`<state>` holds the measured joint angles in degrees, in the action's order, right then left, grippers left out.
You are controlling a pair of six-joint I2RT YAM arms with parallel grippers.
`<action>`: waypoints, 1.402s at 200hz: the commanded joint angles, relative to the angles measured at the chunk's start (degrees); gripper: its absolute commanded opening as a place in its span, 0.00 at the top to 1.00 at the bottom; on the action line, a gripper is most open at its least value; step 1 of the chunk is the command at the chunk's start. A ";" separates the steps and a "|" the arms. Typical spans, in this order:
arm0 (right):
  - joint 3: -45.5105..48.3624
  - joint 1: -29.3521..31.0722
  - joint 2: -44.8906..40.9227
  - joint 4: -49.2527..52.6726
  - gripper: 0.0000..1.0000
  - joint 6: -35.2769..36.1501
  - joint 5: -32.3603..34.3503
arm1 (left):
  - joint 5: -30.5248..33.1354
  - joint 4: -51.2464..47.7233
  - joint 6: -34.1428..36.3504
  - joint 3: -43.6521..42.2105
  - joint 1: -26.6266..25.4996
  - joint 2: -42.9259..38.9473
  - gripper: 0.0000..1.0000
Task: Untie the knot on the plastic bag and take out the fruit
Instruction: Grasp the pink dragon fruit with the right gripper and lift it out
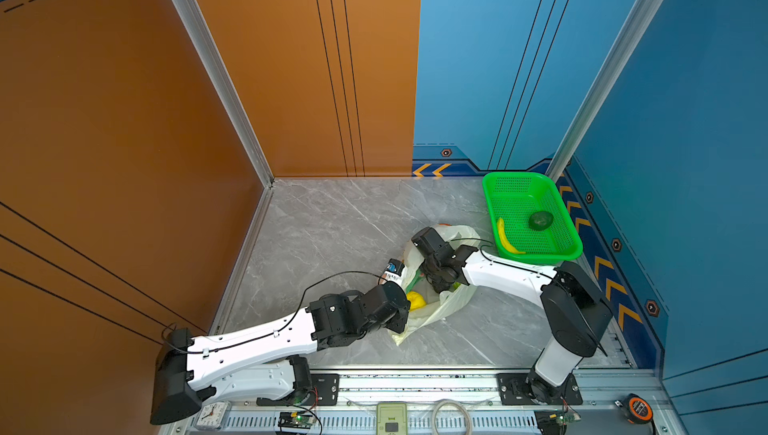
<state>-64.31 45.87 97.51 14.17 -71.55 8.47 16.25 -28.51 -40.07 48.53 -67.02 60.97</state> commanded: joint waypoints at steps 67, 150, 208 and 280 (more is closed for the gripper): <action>3.28 1.28 -11.65 1.56 0.35 5.71 -5.05 | 2.53 -3.08 0.20 -1.25 1.59 -1.18 1.00; 5.00 7.14 -18.87 10.52 0.36 10.78 -5.03 | 4.27 -3.35 0.94 0.55 5.90 -1.83 1.00; 2.92 12.87 -21.44 15.25 0.36 15.52 1.80 | 2.08 -3.02 2.72 2.20 9.85 -0.06 1.00; -1.72 14.34 -27.25 17.38 0.36 23.06 6.35 | -0.21 -3.94 2.81 2.39 10.80 0.81 1.00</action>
<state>-62.43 59.75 73.08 31.64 -52.90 11.22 17.54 -30.74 -38.35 49.28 -56.62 61.30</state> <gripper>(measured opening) 0.922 0.045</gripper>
